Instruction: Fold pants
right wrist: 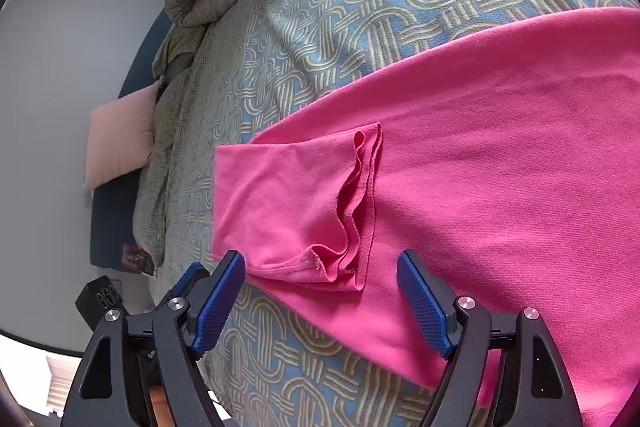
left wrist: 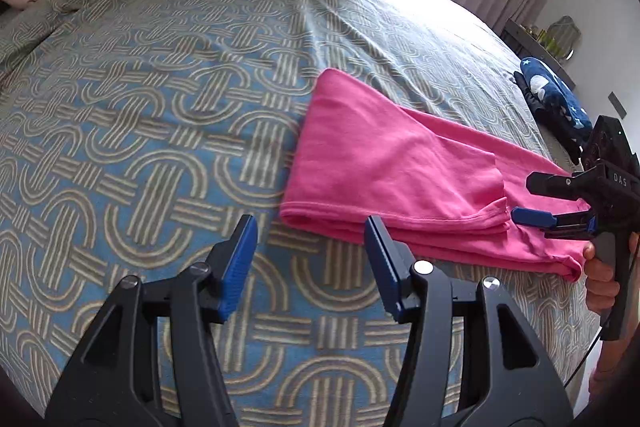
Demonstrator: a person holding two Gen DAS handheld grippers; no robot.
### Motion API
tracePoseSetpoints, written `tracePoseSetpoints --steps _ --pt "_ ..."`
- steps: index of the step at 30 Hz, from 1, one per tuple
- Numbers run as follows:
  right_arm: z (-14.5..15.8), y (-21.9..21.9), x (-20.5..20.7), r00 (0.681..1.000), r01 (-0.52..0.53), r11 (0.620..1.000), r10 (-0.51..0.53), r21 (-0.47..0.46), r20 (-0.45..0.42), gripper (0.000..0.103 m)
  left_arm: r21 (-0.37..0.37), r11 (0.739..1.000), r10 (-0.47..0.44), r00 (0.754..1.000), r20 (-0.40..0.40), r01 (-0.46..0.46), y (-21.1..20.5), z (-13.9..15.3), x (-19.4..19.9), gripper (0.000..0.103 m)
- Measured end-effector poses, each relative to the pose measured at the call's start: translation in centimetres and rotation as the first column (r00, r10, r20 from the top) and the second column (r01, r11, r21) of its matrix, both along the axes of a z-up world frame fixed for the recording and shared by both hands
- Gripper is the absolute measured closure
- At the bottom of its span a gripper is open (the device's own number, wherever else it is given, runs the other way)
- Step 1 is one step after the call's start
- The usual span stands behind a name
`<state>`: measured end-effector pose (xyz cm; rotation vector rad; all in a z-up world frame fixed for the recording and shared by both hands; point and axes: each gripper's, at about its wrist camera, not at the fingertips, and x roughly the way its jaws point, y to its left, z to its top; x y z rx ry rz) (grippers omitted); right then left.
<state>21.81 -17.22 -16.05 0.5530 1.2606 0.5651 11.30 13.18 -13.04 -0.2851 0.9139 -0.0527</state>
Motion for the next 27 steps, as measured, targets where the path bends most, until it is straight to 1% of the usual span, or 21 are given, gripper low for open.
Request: tracePoseSetpoints --steps 4,8,10,11,12,14,15,17,22,25,27 --pt "-0.2 1.0 1.5 1.0 -0.013 1.0 0.014 -0.024 0.017 0.023 0.032 0.999 -0.034 0.999 -0.014 0.035 0.0 -0.8 0.0 0.046" --pt "-0.3 2.4 3.5 0.997 -0.02 0.999 0.023 -0.05 0.071 0.023 0.031 0.996 -0.081 0.997 -0.017 0.082 -0.6 -1.3 0.4 0.045" --pt "-0.6 3.1 4.3 0.996 -0.025 0.998 0.029 -0.053 0.079 0.023 0.039 0.995 -0.088 0.996 -0.015 0.089 -0.8 -1.4 0.7 0.045" --pt "-0.6 3.5 4.4 0.996 -0.025 0.998 0.03 -0.056 0.082 0.024 0.043 0.995 -0.09 0.996 -0.01 0.091 -0.8 -1.4 0.8 0.045" --pt "-0.5 3.8 4.4 0.995 -0.033 0.997 0.039 -0.064 0.091 0.031 0.044 0.995 -0.092 0.996 -0.006 0.093 -0.8 -1.3 0.9 0.045" --pt "-0.3 4.9 4.4 0.99 -0.083 0.992 0.093 -0.091 0.11 0.098 0.04 0.995 -0.096 0.995 -0.001 0.096 -0.7 -1.3 1.1 0.044" --pt "-0.5 5.2 4.3 0.99 -0.094 0.989 0.106 -0.115 0.098 0.098 0.039 0.995 -0.095 0.995 0.0 0.095 -0.6 -1.3 1.2 0.044" --pt "-0.3 5.6 4.0 0.99 -0.076 0.989 0.089 -0.123 0.107 0.098 0.041 0.995 -0.092 0.996 0.001 0.092 -0.6 -1.3 1.4 0.044" --pt "3.0 5.9 3.1 0.976 -0.047 0.988 0.077 -0.148 0.206 0.099 0.027 0.995 -0.093 0.996 0.002 0.093 -0.4 -1.1 1.4 0.044" --pt "4.7 5.1 3.0 0.972 -0.042 0.986 0.077 -0.16 0.221 0.099 0.047 0.993 -0.111 0.994 0.019 0.11 -0.9 -0.8 1.4 0.044" --pt "5.2 4.5 3.0 0.973 -0.038 0.987 0.073 -0.157 0.22 0.099 0.072 0.988 -0.136 0.991 0.019 0.134 -1.5 -0.7 1.6 0.042"
